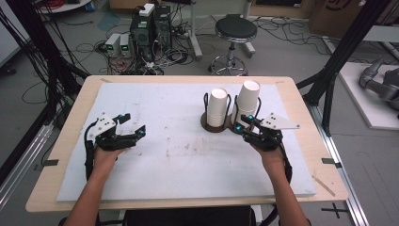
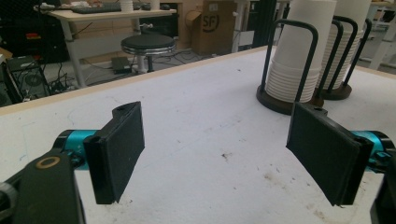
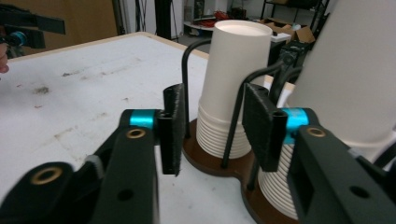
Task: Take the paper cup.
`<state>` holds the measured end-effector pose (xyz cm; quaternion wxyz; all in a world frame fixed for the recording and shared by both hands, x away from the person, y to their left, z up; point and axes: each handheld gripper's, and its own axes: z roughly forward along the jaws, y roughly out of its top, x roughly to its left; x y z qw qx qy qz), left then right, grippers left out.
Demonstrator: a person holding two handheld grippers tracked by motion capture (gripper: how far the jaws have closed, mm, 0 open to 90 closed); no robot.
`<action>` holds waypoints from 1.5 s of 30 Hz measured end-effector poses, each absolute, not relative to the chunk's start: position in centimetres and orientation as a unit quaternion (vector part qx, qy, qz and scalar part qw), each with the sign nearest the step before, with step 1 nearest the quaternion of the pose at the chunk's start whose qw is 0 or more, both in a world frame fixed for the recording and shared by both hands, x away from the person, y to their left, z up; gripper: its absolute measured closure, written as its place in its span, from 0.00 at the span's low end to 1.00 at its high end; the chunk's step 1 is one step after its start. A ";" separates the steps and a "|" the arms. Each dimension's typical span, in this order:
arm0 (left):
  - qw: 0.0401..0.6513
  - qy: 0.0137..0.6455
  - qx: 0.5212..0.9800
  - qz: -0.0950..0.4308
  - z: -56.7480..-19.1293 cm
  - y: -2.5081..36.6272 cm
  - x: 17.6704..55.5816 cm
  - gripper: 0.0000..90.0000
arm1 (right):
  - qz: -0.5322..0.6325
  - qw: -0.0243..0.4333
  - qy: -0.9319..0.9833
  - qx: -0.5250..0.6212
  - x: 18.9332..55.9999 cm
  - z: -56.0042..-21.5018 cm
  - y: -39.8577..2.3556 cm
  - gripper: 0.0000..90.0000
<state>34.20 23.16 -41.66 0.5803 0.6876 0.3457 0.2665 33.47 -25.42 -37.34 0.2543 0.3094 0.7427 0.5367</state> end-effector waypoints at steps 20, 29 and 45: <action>0.578 0.344 0.692 0.263 -41.8 23.0 34.3 0.21 | 0.519 0.296 0.731 0.330 35.7 -38.3 -21.8 1.00; 0.577 0.344 0.693 0.261 -41.8 23.0 34.3 0.21 | 0.510 0.284 0.732 0.352 36.9 -39.7 -20.4 1.00; 0.577 0.344 0.694 0.258 -41.9 22.9 34.3 0.21 | 0.478 0.257 0.748 0.382 38.3 -42.8 -18.3 1.00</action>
